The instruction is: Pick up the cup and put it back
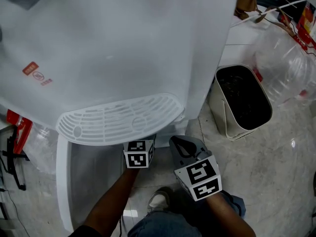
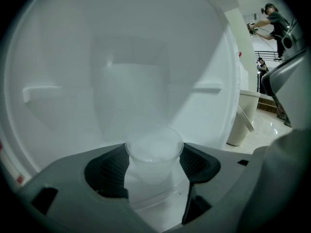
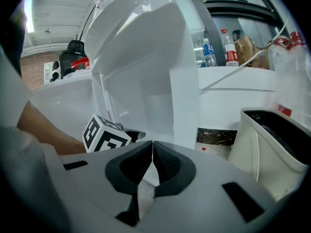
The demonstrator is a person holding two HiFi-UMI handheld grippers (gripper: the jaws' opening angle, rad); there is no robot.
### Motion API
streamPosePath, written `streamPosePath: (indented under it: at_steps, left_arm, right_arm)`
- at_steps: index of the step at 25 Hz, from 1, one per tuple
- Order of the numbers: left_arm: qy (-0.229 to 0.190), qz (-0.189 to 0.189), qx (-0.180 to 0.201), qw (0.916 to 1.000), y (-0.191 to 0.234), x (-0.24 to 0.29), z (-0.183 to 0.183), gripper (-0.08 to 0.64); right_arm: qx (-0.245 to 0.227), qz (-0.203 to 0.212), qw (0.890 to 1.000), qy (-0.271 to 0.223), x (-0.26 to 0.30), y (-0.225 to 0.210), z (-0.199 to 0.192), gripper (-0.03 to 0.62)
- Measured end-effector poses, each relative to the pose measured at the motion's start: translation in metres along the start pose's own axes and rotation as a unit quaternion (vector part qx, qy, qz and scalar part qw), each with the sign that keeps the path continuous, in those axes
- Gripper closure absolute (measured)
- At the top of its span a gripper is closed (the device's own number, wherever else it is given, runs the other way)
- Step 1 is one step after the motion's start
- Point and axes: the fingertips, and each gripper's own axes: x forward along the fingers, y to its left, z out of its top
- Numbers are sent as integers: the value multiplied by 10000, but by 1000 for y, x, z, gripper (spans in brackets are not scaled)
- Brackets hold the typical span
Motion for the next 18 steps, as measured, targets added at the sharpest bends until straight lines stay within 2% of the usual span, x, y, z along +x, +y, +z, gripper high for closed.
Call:
streamPosePath:
  at_steps: [13, 18]
  left_arm:
    - [65, 73, -35, 9999, -1, -10, 0, 229]
    - [134, 171, -257, 9994, 2, -22, -5, 229]
  right_arm:
    - [-110, 12, 9999, 57, -14, -1, -2, 571]
    - [-47, 55, 10000, 0, -23, 2, 2, 571]
